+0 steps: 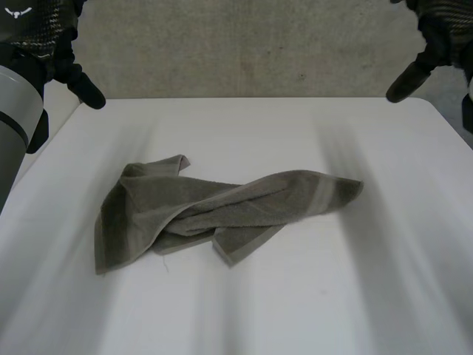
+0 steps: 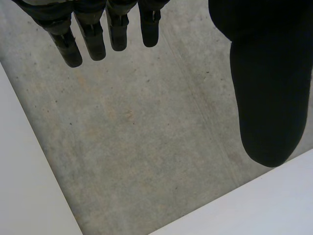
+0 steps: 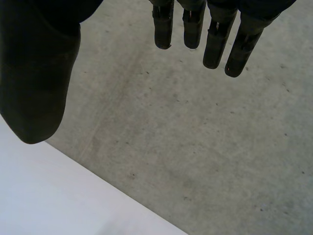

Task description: Fold the towel.

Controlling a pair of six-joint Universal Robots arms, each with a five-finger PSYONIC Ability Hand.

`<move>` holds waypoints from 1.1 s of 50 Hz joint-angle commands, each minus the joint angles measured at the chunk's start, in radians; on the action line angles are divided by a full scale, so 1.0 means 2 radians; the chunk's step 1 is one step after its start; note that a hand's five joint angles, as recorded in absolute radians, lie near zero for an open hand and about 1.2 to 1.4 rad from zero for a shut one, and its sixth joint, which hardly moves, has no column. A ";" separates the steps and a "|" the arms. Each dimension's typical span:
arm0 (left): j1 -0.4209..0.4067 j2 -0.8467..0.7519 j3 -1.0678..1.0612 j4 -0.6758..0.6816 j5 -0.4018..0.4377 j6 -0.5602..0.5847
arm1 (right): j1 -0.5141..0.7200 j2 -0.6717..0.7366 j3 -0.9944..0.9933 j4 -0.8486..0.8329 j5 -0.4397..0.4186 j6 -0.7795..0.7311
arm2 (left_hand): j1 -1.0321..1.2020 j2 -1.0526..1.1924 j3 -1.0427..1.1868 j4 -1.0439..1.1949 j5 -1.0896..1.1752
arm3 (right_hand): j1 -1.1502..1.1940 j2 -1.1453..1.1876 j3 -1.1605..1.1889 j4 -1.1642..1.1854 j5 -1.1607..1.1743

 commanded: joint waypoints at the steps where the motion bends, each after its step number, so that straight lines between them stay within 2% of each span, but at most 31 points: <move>1: -0.003 0.002 0.011 -0.013 0.001 0.000 | -0.016 0.010 -0.011 0.019 -0.004 0.010 | 0.019 0.019 0.019 0.019 0.009 | -0.025 -0.034 -0.036 -0.041 -0.030; 14: -0.005 -0.001 0.016 -0.024 0.002 -0.011 | -0.013 0.014 -0.006 0.022 -0.010 0.006 | 0.019 0.019 0.019 0.019 0.009 | -0.025 -0.034 -0.036 -0.041 -0.030; 18: -0.006 -0.003 0.015 -0.030 0.004 -0.011 | -0.012 0.017 -0.006 0.022 -0.035 0.004 | 0.026 0.027 0.026 0.026 0.016 | -0.025 -0.034 -0.036 -0.041 -0.030; 22: -0.006 -0.005 0.016 -0.047 0.029 -0.013 | -0.016 0.021 -0.006 0.032 -0.072 0.004 | 0.029 0.029 0.029 0.029 0.019 | -0.025 -0.034 -0.036 -0.041 -0.030; 26: -0.006 -0.006 0.018 -0.063 0.052 -0.025 | -0.017 0.026 -0.007 0.042 -0.082 0.004 | 0.031 0.031 0.030 0.031 0.021 | -0.025 -0.034 -0.036 -0.041 -0.030; 34: 0.001 -0.006 0.009 -0.066 0.057 -0.031 | -0.017 0.033 -0.009 0.048 -0.087 0.001 | 0.021 0.021 0.020 0.021 0.011 | -0.025 -0.034 -0.036 -0.041 -0.030; 41: 0.003 -0.003 -0.039 -0.064 0.057 -0.034 | -0.010 0.063 -0.015 0.042 -0.094 -0.058 | 0.034 0.034 0.033 0.034 0.024 | -0.025 -0.034 -0.036 -0.041 -0.030; 46: 0.014 0.002 -0.109 -0.028 0.057 -0.036 | -0.008 0.115 -0.043 0.030 -0.126 -0.094 | 0.054 0.054 0.054 0.054 0.044 | -0.025 -0.034 -0.036 -0.041 -0.030; 47: 0.018 0.001 -0.134 -0.008 0.057 -0.038 | -0.006 0.139 -0.061 0.026 -0.143 -0.096 | 0.053 0.053 0.052 0.053 0.043 | -0.025 -0.034 -0.036 -0.041 -0.030; 50: 0.023 0.001 -0.190 0.038 0.057 -0.045 | -0.003 0.167 -0.079 0.027 -0.158 -0.095 | 0.053 0.053 0.052 0.053 0.043 | -0.025 -0.034 -0.036 -0.041 -0.030; 51: 0.023 0.001 -0.190 0.038 0.057 -0.045 | 0.002 0.194 -0.098 0.029 -0.174 -0.095 | 0.053 0.053 0.052 0.053 0.043 | -0.025 -0.034 -0.036 -0.041 -0.030; 55: 0.023 -0.007 -0.260 0.115 0.056 -0.056 | 0.024 0.271 -0.153 0.037 -0.214 -0.092 | 0.050 0.050 0.049 0.050 0.040 | -0.025 -0.034 -0.036 -0.041 -0.030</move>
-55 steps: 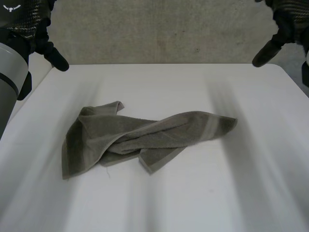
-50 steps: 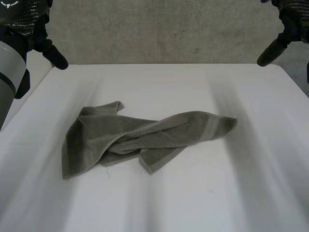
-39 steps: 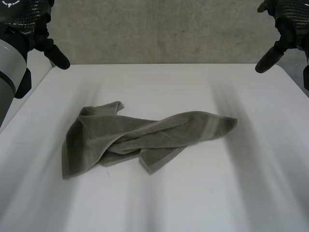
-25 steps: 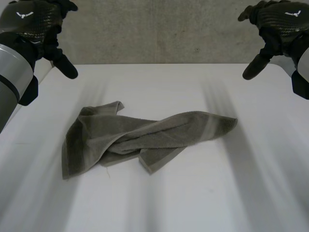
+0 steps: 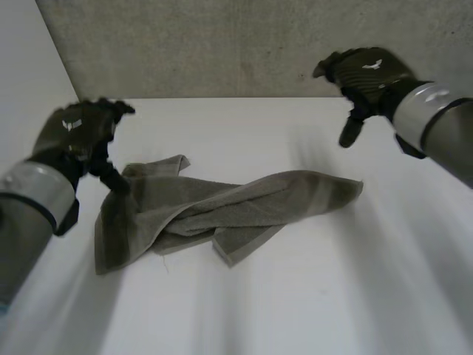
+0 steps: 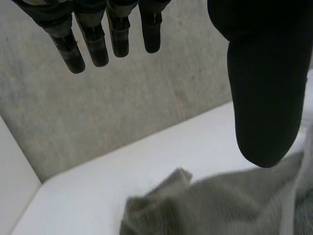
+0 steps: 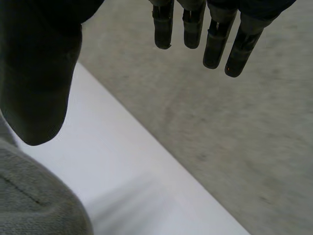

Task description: Fold the towel.

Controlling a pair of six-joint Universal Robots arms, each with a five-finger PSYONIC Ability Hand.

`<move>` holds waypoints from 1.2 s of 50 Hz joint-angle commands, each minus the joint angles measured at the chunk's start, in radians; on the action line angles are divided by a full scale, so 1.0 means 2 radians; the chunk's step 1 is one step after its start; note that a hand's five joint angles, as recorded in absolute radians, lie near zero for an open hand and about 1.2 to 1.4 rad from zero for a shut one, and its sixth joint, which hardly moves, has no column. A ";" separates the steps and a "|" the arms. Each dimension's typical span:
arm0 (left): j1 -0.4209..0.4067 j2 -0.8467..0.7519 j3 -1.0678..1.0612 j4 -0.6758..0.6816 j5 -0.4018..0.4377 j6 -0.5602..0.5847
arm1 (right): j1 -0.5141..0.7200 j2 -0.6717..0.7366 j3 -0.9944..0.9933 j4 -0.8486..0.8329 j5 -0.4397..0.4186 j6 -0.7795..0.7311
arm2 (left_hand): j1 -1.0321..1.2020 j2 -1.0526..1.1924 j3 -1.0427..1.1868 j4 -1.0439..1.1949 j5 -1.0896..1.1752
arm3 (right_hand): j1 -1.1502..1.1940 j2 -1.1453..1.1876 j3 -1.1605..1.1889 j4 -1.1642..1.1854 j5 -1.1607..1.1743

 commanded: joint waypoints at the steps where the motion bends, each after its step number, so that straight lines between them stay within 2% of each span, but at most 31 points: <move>1: 0.002 -0.013 -0.117 0.128 -0.001 -0.015 | 0.026 0.115 -0.082 0.007 -0.063 0.002 | 0.014 0.014 0.015 0.015 0.014 | -0.025 -0.034 -0.036 -0.041 -0.030; 2: 0.002 -0.013 -0.118 0.128 -0.001 -0.015 | 0.031 0.139 -0.098 0.012 -0.069 0.005 | 0.014 0.014 0.014 0.015 0.014 | -0.025 -0.034 -0.036 -0.041 -0.030; 4: -0.007 -0.037 -0.145 0.176 -0.002 -0.014 | 0.032 0.162 -0.114 0.016 -0.074 0.007 | 0.014 0.014 0.014 0.015 0.014 | -0.025 -0.034 -0.036 -0.041 -0.030; 8: -0.013 -0.051 -0.151 0.193 -0.003 -0.014 | 0.047 0.226 -0.159 0.022 -0.077 0.014 | 0.014 0.014 0.014 0.015 0.014 | -0.025 -0.034 -0.036 -0.041 -0.030; 10: -0.029 -0.086 -0.155 0.219 -0.004 -0.013 | 0.051 0.247 -0.174 0.023 -0.080 0.016 | 0.013 0.013 0.013 0.013 0.012 | -0.023 -0.031 -0.034 -0.039 -0.027; 17: -0.038 -0.141 -0.141 0.233 -0.004 -0.014 | 0.058 0.318 -0.227 0.037 -0.097 0.035 | 0.016 0.016 0.016 0.016 0.015 | 0.010 0.001 -0.001 -0.007 0.005; 21: -0.040 -0.164 -0.128 0.238 -0.004 -0.014 | 0.061 0.361 -0.267 0.055 -0.092 0.040 | 0.019 0.019 0.019 0.019 0.018 | 0.061 0.052 0.050 0.044 0.056; 22: -0.042 -0.175 -0.121 0.238 -0.004 -0.012 | 0.062 0.372 -0.281 0.059 -0.088 0.041 | 0.023 0.023 0.023 0.023 0.022 | 0.128 0.119 0.117 0.111 0.123; 23: -0.043 -0.186 -0.110 0.238 -0.003 -0.011 | 0.062 0.372 -0.281 0.059 -0.088 0.041 | 0.060 0.060 0.060 0.060 0.059 | 0.129 0.120 0.118 0.112 0.124; 24: -0.043 -0.186 -0.110 0.238 -0.003 -0.011 | 0.062 0.381 -0.295 0.060 -0.084 0.041 | 0.060 0.060 0.060 0.060 0.059 | 0.224 0.216 0.214 0.208 0.220; 25: -0.043 -0.192 -0.101 0.238 -0.003 -0.010 | 0.062 0.381 -0.295 0.060 -0.084 0.041 | 0.117 0.117 0.117 0.117 0.116 | 0.225 0.217 0.214 0.209 0.221; 26: -0.043 -0.192 -0.101 0.238 -0.003 -0.010 | 0.062 0.387 -0.309 0.060 -0.076 0.041 | 0.117 0.117 0.117 0.117 0.116 | 0.304 0.295 0.293 0.287 0.299; 27: -0.043 -0.197 -0.089 0.238 -0.002 -0.010 | 0.062 0.388 -0.322 0.060 -0.064 0.041 | 0.201 0.201 0.202 0.202 0.201 | 0.422 0.414 0.411 0.406 0.418; 28: -0.043 -0.202 -0.078 0.239 -0.001 -0.011 | 0.062 0.388 -0.322 0.060 -0.064 0.041 | 0.365 0.365 0.365 0.365 0.364 | 0.424 0.415 0.413 0.407 0.419; 29: -0.043 -0.202 -0.078 0.239 -0.001 -0.011 | 0.062 0.388 -0.333 0.060 -0.047 0.041 | 0.367 0.367 0.367 0.367 0.366 | 0.566 0.557 0.555 0.549 0.561; 30: -0.043 -0.208 -0.064 0.239 0.000 -0.010 | 0.062 0.385 -0.346 0.059 -0.030 0.041 | 0.505 0.505 0.505 0.505 0.504 | 0.586 0.577 0.575 0.569 0.581; 31: -0.043 -0.212 -0.046 0.239 0.000 -0.007 | 0.062 0.384 -0.346 0.059 -0.030 0.041 | 0.574 0.574 0.574 0.574 0.573 | 0.586 0.577 0.575 0.569 0.581; 37: -0.061 -0.214 0.034 0.253 -0.003 0.009 | 0.062 0.348 -0.416 0.051 0.026 0.041 | 0.575 0.575 0.575 0.575 0.574 | 0.586 0.577 0.575 0.569 0.581; 41: -0.066 -0.195 0.144 0.290 -0.012 0.055 | 0.063 0.312 -0.451 0.026 0.057 0.037 | 0.575 0.575 0.575 0.575 0.574 | 0.586 0.577 0.575 0.569 0.581; 43: -0.066 -0.186 0.185 0.307 -0.015 0.069 | 0.062 0.254 -0.465 -0.025 0.094 0.033 | 0.575 0.575 0.575 0.575 0.574 | 0.586 0.577 0.575 0.569 0.581; 44: -0.065 -0.180 0.224 0.327 -0.017 0.080 | 0.062 0.254 -0.465 -0.026 0.094 0.033 | 0.575 0.575 0.575 0.575 0.574 | 0.586 0.577 0.575 0.569 0.581; 46: -0.065 -0.178 0.259 0.347 -0.015 0.088 | 0.062 0.192 -0.458 -0.082 0.119 0.034 | 0.575 0.575 0.575 0.575 0.574 | 0.586 0.577 0.575 0.569 0.581; 50: -0.065 -0.180 0.336 0.381 -0.014 0.093 | 0.061 0.147 -0.429 -0.105 0.117 0.031 | 0.575 0.575 0.575 0.575 0.574 | 0.586 0.577 0.575 0.569 0.581; 53: -0.065 -0.181 0.343 0.376 -0.014 0.094 | 0.063 0.118 -0.383 -0.096 0.096 0.025 | 0.575 0.575 0.575 0.575 0.574 | 0.586 0.577 0.575 0.569 0.581; 56: -0.063 -0.179 0.326 0.357 -0.014 0.094 | 0.068 0.098 -0.315 -0.073 0.071 0.017 | 0.575 0.575 0.575 0.575 0.574 | 0.586 0.577 0.575 0.569 0.581; 59: -0.061 -0.172 0.271 0.335 -0.012 0.091 | 0.074 0.079 -0.231 -0.047 0.053 -0.004 | 0.575 0.575 0.575 0.575 0.574 | 0.586 0.577 0.575 0.569 0.581; 60: -0.059 -0.170 0.235 0.328 -0.011 0.091 | 0.074 0.078 -0.231 -0.047 0.053 -0.004 | 0.575 0.575 0.575 0.575 0.574 | 0.586 0.577 0.575 0.569 0.581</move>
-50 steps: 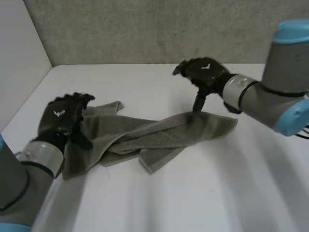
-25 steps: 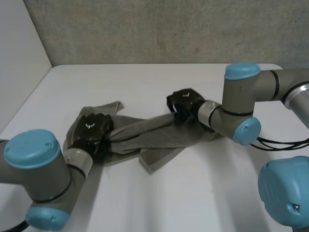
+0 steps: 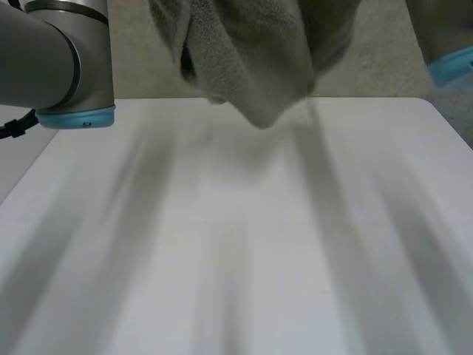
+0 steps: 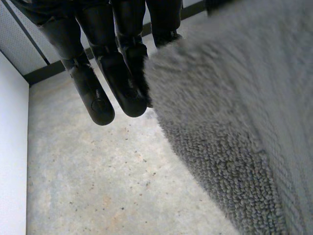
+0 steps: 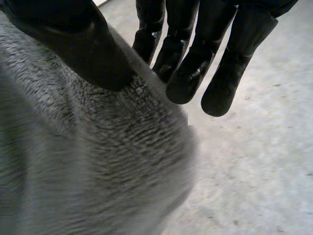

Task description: Fold the towel.

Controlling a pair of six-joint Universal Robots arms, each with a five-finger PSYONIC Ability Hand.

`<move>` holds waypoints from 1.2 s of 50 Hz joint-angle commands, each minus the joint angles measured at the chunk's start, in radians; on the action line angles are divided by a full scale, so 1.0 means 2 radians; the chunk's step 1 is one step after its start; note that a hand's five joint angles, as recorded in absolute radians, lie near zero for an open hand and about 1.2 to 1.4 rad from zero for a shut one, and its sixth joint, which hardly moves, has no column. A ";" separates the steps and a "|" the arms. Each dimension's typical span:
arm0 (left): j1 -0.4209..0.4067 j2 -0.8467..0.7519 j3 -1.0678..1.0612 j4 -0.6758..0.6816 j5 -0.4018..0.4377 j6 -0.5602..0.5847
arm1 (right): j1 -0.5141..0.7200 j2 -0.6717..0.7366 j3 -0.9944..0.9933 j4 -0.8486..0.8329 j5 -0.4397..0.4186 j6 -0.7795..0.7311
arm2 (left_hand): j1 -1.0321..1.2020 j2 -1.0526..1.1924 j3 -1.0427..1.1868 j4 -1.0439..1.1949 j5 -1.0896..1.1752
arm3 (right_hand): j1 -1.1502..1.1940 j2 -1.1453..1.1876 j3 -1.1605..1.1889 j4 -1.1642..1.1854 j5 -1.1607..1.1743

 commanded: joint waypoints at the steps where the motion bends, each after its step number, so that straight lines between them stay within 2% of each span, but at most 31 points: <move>1: 0.004 0.007 -0.095 -0.038 0.003 -0.004 | 0.011 -0.037 0.168 0.049 -0.041 -0.043 | 0.104 0.090 0.090 0.089 0.096 | 0.031 0.034 0.029 0.030 0.029; 2: 0.005 0.009 -0.134 -0.040 0.006 -0.002 | 0.011 -0.041 0.214 0.056 -0.043 -0.063 | 0.104 0.090 0.090 0.089 0.096 | 0.031 0.034 0.029 0.030 0.029; 3: 0.005 0.012 -0.176 -0.040 0.012 -0.002 | 0.011 -0.041 0.214 0.056 -0.043 -0.063 | 0.104 0.090 0.090 0.089 0.096 | 0.031 0.034 0.029 0.030 0.029; 5: 0.007 0.013 -0.219 -0.038 0.020 -0.001 | 0.011 -0.049 0.304 0.056 -0.039 -0.104 | 0.104 0.090 0.090 0.089 0.096 | 0.031 0.034 0.029 0.030 0.029; 6: 0.008 0.013 -0.260 -0.036 0.033 0.000 | 0.011 -0.049 0.304 0.056 -0.039 -0.104 | 0.104 0.090 0.090 0.089 0.096 | 0.031 0.034 0.029 0.030 0.029; 9: 0.012 0.012 -0.296 -0.037 0.048 0.001 | 0.010 -0.053 0.386 0.054 -0.041 -0.139 | 0.104 0.090 0.090 0.089 0.096 | 0.031 0.034 0.029 0.030 0.029; 12: 0.030 0.007 -0.385 -0.036 0.090 0.002 | 0.010 -0.047 0.454 0.053 -0.038 -0.159 | 0.104 0.090 0.090 0.089 0.096 | 0.031 0.034 0.029 0.030 0.029; 13: 0.030 0.007 -0.386 -0.036 0.090 0.002 | 0.010 -0.041 0.481 0.054 -0.037 -0.166 | 0.104 0.090 0.090 0.089 0.096 | 0.031 0.034 0.029 0.030 0.029; 20: 0.048 0.014 -0.457 -0.038 0.106 0.033 | 0.003 -0.025 0.542 0.046 -0.037 -0.163 | 0.104 0.090 0.090 0.089 0.096 | 0.031 0.034 0.029 0.030 0.029; 22: 0.055 0.025 -0.464 -0.039 0.108 0.040 | 0.002 -0.034 0.551 0.035 -0.037 -0.158 | 0.104 0.090 0.090 0.089 0.096 | -0.008 -0.005 -0.010 -0.009 -0.010; 23: 0.055 0.025 -0.464 -0.039 0.108 0.040 | 0.002 -0.047 0.559 0.020 -0.037 -0.147 | 0.104 0.090 0.090 0.089 0.096 | -0.065 -0.061 -0.067 -0.065 -0.067; 24: 0.062 0.040 -0.472 -0.040 0.108 0.045 | 0.002 -0.065 0.570 0.001 -0.037 -0.131 | 0.104 0.090 0.090 0.089 0.096 | -0.170 -0.167 -0.172 -0.171 -0.172; 25: 0.067 0.056 -0.478 -0.040 0.108 0.046 | 0.002 -0.065 0.570 0.001 -0.037 -0.131 | 0.104 0.090 0.090 0.089 0.096 | -0.171 -0.168 -0.173 -0.172 -0.173; 26: 0.067 0.056 -0.479 -0.040 0.108 0.046 | 0.002 -0.085 0.580 -0.019 -0.037 -0.112 | 0.104 0.090 0.090 0.089 0.096 | -0.302 -0.299 -0.304 -0.302 -0.304; 27: 0.070 0.070 -0.484 -0.039 0.108 0.045 | 0.003 -0.103 0.591 -0.038 -0.037 -0.091 | 0.104 0.090 0.090 0.089 0.096 | -0.360 -0.357 -0.362 -0.360 -0.362; 30: 0.073 0.087 -0.491 -0.038 0.108 0.042 | 0.000 -0.120 0.601 -0.055 -0.036 -0.069 | 0.104 0.090 0.090 0.089 0.096 | -0.372 -0.369 -0.374 -0.373 -0.374; 35: 0.071 0.114 -0.495 -0.040 0.105 0.035 | -0.042 -0.159 0.649 -0.097 -0.038 0.017 | 0.104 0.090 0.090 0.089 0.096 | -0.441 -0.438 -0.443 -0.442 -0.443; 38: 0.066 0.137 -0.495 -0.040 0.105 0.024 | -0.052 -0.165 0.666 -0.111 -0.041 0.037 | 0.104 0.090 0.090 0.089 0.096 | -0.460 -0.457 -0.462 -0.461 -0.462; 45: 0.056 0.183 -0.484 -0.046 0.104 -0.015 | -0.057 -0.154 0.667 -0.109 -0.049 0.019 | 0.104 0.090 0.090 0.089 0.096 | -0.494 -0.491 -0.496 -0.495 -0.496; 47: 0.050 0.209 -0.475 -0.057 0.105 -0.028 | -0.056 -0.146 0.673 -0.109 -0.057 -0.012 | 0.104 0.090 0.090 0.089 0.096 | -0.505 -0.501 -0.506 -0.505 -0.506; 51: 0.038 0.216 -0.457 -0.080 0.103 -0.029 | -0.052 -0.142 0.681 -0.116 -0.070 -0.043 | 0.104 0.090 0.090 0.089 0.096 | -0.512 -0.508 -0.514 -0.512 -0.514; 60: 0.028 0.216 -0.442 -0.114 0.098 -0.029 | -0.049 -0.090 0.674 -0.148 -0.101 -0.042 | 0.104 0.090 0.090 0.089 0.096 | -0.516 -0.513 -0.518 -0.517 -0.518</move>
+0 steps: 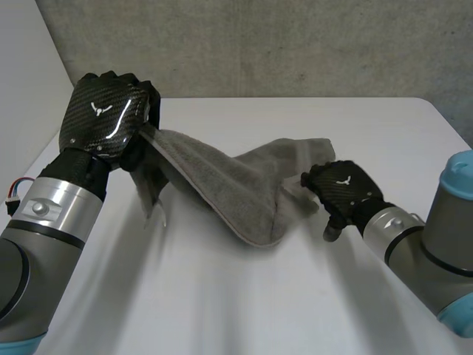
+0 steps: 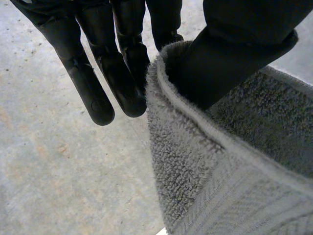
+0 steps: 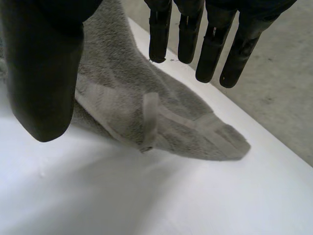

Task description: Fold the towel.

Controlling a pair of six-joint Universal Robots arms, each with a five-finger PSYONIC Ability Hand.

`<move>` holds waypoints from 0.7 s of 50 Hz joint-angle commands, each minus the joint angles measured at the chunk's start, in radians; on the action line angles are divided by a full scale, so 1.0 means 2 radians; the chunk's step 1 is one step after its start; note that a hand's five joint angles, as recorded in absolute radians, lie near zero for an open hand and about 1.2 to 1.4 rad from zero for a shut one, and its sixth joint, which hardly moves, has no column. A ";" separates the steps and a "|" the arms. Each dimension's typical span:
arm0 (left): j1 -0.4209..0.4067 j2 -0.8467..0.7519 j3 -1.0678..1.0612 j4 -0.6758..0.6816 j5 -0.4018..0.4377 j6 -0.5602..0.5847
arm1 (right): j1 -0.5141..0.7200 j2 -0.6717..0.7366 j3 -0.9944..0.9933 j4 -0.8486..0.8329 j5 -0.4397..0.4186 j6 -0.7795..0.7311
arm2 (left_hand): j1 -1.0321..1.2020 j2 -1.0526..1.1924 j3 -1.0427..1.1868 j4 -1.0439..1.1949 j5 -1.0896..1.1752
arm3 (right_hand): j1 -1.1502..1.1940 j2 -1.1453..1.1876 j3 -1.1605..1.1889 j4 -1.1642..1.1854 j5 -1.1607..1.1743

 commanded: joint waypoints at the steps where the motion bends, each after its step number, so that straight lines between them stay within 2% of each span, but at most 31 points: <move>1: -0.005 -0.002 0.011 -0.025 -0.003 0.001 | 0.003 0.048 -0.007 -0.037 -0.024 0.000 | 0.097 0.089 0.090 0.089 0.094 | -0.038 -0.047 -0.047 -0.037 -0.013; 11: -0.006 -0.001 0.011 -0.025 -0.003 0.001 | 0.023 0.103 -0.026 -0.091 -0.024 0.009 | 0.097 0.089 0.090 0.089 0.094 | -0.014 -0.024 -0.024 -0.013 0.010; 16: -0.006 -0.001 0.011 -0.025 -0.004 -0.002 | 0.034 0.129 -0.050 -0.097 -0.022 0.012 | 0.097 0.089 0.090 0.089 0.094 | 0.070 0.061 0.061 0.072 0.095; 24: -0.002 -0.002 0.011 -0.025 -0.004 -0.015 | 0.041 0.142 -0.067 -0.097 -0.019 0.012 | 0.097 0.089 0.090 0.089 0.094 | 0.144 0.135 0.135 0.145 0.169; 35: -0.001 -0.002 0.010 -0.024 -0.004 -0.022 | 0.043 0.147 -0.070 -0.097 -0.021 0.012 | 0.097 0.089 0.090 0.089 0.094 | 0.146 0.136 0.136 0.147 0.170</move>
